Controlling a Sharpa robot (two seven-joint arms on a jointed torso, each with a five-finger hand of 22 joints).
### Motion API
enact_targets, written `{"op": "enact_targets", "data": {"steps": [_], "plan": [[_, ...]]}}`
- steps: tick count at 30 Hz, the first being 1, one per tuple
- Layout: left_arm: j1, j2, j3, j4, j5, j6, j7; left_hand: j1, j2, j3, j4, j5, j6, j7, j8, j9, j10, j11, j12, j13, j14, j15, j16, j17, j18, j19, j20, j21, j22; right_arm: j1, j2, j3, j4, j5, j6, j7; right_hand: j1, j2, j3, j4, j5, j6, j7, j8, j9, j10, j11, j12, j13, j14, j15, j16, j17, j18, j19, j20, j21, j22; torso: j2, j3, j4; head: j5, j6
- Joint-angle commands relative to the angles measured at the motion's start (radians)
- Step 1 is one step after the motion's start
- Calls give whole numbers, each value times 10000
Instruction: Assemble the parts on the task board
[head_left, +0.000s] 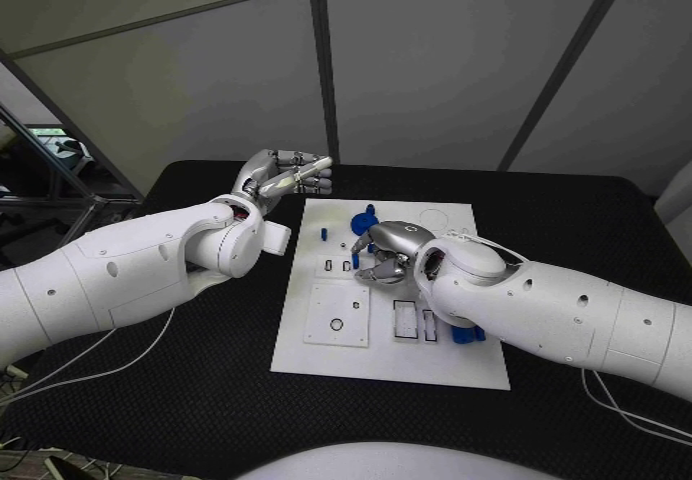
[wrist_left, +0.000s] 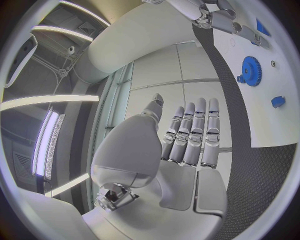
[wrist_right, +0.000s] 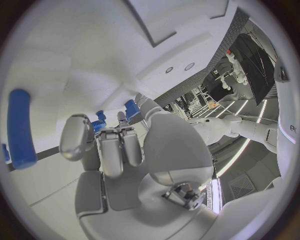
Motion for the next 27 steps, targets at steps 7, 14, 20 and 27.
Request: {"op": "enact_targets", "data": {"steps": [7, 14, 20, 27], "plan": [[13, 3, 5, -40, -239, -66, -179, 50, 113, -14, -108, 9, 42, 36, -73, 3, 49, 26, -45, 0, 152, -45, 56, 80, -101, 68, -15, -2, 0, -10, -580, 13, 870, 980, -1566, 771, 136, -73, -187, 90, 24, -758, 23, 15, -33, 359, 95, -360, 1710, 852, 94, -337, 2066, 277, -407, 31, -390, -590, -24, -8, 9, -35, 24], [9, -39, 5, -92, -1498, 147, -983, -210, 81, -288, -28, 12, 492, -148, 69, 82, 786, -289, 255, 160, 1461, -431, 985, 587, -74, 1113, -375, 582, 261, 52, -1294, 159, 1683, 1645, -2199, 1467, 265, -25, -206, 114, 83, -969, 17, 24, -36, 302, 89, -431, 1643, 826, 95, -392, 2011, 292, -467, 37, -462, -685, -77, 7, -50, -47, 80], [12, -86, 8, -163, -2856, 725, -1976, -467, 21, -705, 161, 30, 931, -422, 262, 195, 1892, -702, 1003, 641, 2349, -858, 2394, 1552, -110, 2018, -817, 1287, 647, 202, -1811, 416, 1945, 1960, -2381, 1713, 295, -31, -223, 121, 115, -1034, 11, 29, -37, 242, 86, -509, 1569, 797, 94, -459, 1942, 313, -529, 38, -527, -795, -192, 24, -142, -35, 113], [133, -155, 15, -234, -4580, 1868, -3924, -855, 229, -1281, 610, -7, 1163, -728, 491, 441, 2253, -1012, 2043, 1616, 3485, -1283, 6321, 5017, -110, 3087, -1318, 2642, 1498, 395, -2423, 639, 2147, 3128, -2071, 2151, 543, 185, -161, 100, 296, 327, -32, 631, 198, 150, 42, -627, 1455, 756, 58, -550, 1850, 345, -613, 14, -649, -966, -313, 65, -164, -17, 84]]}}
